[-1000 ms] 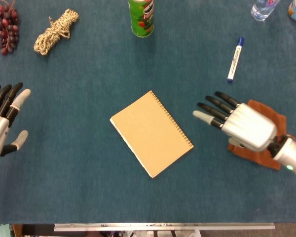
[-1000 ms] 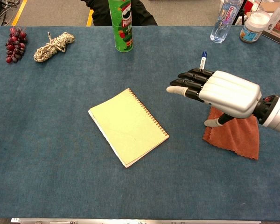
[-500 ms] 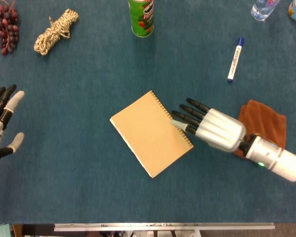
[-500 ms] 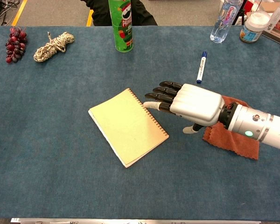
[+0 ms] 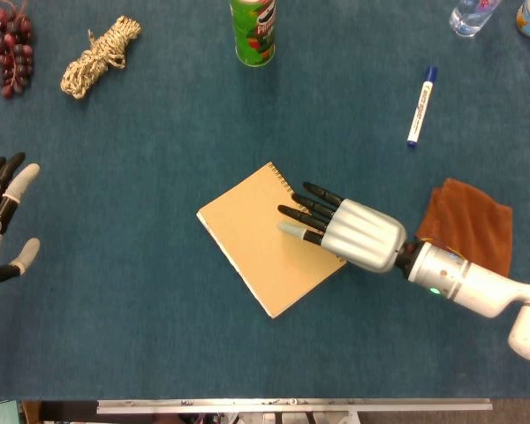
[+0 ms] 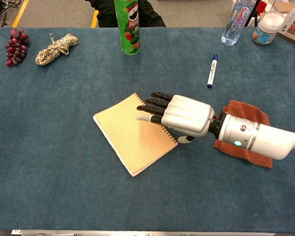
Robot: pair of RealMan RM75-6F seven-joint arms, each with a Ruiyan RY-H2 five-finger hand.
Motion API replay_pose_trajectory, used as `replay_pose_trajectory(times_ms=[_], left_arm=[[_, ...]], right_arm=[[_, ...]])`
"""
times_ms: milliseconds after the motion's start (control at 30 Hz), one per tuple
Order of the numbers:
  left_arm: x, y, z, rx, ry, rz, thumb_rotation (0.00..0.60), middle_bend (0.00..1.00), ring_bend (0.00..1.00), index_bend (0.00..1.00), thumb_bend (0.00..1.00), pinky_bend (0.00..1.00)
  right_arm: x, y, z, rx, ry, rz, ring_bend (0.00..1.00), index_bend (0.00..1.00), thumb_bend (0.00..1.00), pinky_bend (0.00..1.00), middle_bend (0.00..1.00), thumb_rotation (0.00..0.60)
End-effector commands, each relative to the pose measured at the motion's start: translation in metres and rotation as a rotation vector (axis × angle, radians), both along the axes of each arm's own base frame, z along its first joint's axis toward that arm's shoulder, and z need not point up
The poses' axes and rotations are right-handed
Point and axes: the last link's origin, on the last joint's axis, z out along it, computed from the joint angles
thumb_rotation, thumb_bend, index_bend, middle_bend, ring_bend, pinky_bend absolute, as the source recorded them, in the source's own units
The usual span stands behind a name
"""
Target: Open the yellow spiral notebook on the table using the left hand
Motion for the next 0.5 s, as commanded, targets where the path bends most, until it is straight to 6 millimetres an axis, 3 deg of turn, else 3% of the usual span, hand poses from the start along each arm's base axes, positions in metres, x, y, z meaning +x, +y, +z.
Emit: replay_pose_trajectory(times_ms=[33,500], left_arm=[[-0.001,0.0,0.001,0.002,-0.005,0.001,0.6,0.0,0.0,0.0,0.3,0.0],[-0.003,-0.001,0.003,0.004,-0.007,0.001,0.6,0.0,0.0,0.0,0.3,0.0]], right_arm=[[0.005,0.0,-0.005,0.004,-0.008,0.01,0.0,0.0,0.0,0.06,0.03,0.6],[0.035,0.004,-0.023,0.016,-0.064,0.049,0.0,0.0,0.0,0.06,0.03,0.6]])
